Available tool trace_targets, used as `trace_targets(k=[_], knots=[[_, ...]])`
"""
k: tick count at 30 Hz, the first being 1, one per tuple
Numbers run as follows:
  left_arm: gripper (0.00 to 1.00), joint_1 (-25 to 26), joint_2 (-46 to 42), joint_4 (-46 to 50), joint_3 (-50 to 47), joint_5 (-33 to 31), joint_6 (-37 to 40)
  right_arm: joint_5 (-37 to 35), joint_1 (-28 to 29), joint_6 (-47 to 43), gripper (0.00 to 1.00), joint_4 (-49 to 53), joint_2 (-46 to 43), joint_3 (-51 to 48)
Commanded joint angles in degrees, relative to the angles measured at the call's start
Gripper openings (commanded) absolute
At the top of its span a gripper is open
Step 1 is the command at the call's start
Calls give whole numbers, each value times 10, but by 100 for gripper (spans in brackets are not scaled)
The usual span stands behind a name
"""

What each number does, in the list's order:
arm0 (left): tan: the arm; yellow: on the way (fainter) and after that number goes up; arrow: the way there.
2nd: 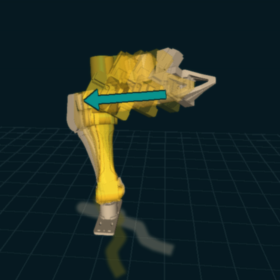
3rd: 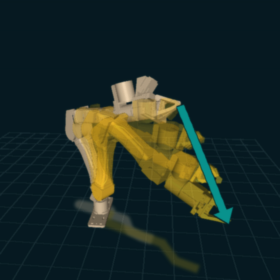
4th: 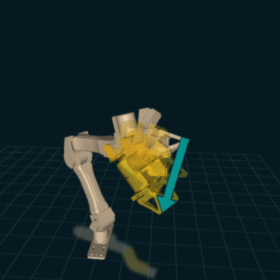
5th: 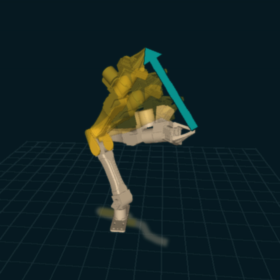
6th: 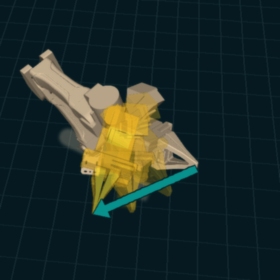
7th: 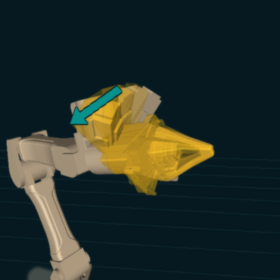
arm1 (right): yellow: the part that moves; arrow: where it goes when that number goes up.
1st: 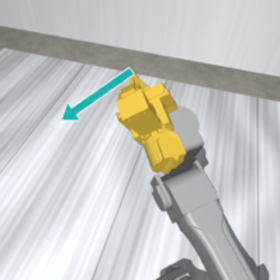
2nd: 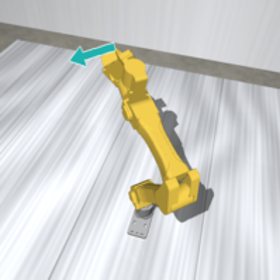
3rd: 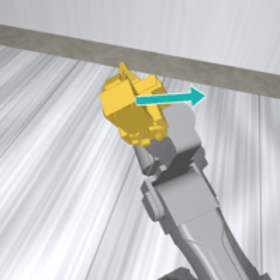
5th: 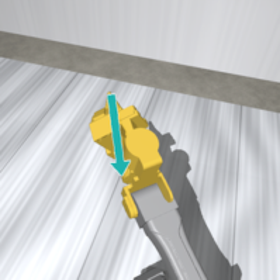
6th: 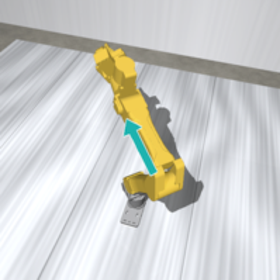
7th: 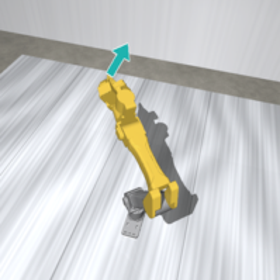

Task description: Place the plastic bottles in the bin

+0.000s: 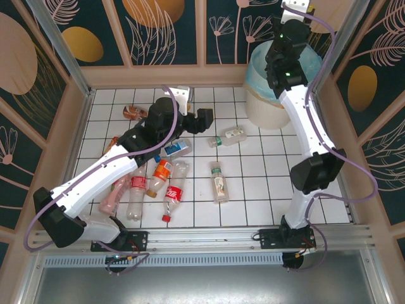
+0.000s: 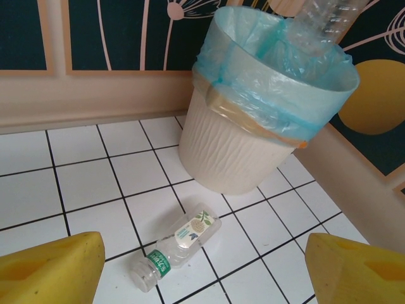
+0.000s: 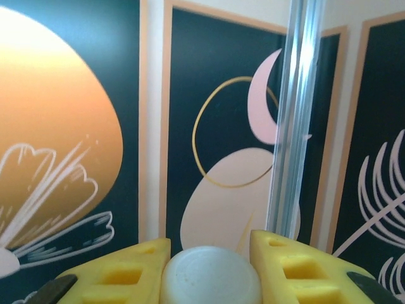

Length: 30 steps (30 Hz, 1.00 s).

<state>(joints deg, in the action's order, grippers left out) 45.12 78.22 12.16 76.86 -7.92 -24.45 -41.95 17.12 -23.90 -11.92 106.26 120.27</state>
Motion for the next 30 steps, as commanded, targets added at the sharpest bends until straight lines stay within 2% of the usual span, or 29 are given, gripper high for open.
trace_targets(k=[1, 9, 14, 17, 18, 19, 21, 22, 24, 30], knots=[[83, 1, -12, -20, -15, 1, -4, -28, -5, 9, 0, 58, 32, 39], [83, 1, -24, -32, -51, -8, -13, -28, -8, 51, 2, 100, 41, 12], [83, 1, -24, -34, -62, -10, -15, -24, -16, 101, 3, 173, 51, 10], [84, 1, -24, -39, -70, -10, -20, -25, -17, 130, 4, 194, 43, -24], [84, 1, -24, -41, -72, -10, -22, -27, -18, 136, 6, 189, 36, -42], [83, 1, -24, -42, -74, -7, -23, -30, -14, 132, 13, 168, 25, -64], [84, 1, -22, -40, -74, -6, -22, -27, -13, 138, 43, 145, 9, -93], [84, 1, -22, -39, -74, -6, -23, -25, -15, 141, 50, 145, 4, -98], [84, 1, -21, -38, -74, -7, -21, -23, -15, 144, 52, 151, 3, -96], [84, 1, -17, -43, -70, -12, -17, -9, -16, 157, 51, 177, -1, -78]])
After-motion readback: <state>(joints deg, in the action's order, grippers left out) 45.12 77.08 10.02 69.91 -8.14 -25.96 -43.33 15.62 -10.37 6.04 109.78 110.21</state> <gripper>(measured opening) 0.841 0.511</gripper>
